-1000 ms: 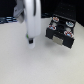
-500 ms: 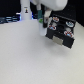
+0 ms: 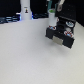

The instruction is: Open the kcup holder, insert the kcup into the holder, and close the kcup holder

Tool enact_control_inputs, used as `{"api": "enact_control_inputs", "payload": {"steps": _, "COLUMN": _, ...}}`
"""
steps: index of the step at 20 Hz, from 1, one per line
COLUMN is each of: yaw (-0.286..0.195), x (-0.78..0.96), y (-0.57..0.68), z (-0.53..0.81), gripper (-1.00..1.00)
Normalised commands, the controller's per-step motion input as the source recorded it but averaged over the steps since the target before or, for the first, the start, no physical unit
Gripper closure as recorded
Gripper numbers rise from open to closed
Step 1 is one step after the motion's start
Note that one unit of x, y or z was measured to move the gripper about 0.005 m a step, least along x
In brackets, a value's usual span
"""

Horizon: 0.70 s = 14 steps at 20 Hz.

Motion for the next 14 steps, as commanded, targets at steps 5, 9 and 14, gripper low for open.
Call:
{"api": "enact_control_inputs", "payload": {"steps": 5, "yaw": 0.021, "x": 0.13, "y": 0.67, "z": 0.21, "gripper": 1.0}}
{"api": "enact_control_inputs", "payload": {"steps": 9, "yaw": 0.032, "x": 0.04, "y": 0.65, "z": 0.06, "gripper": 1.0}}
{"api": "enact_control_inputs", "payload": {"steps": 14, "yaw": 0.047, "x": -0.02, "y": 0.61, "z": 0.01, "gripper": 1.0}}
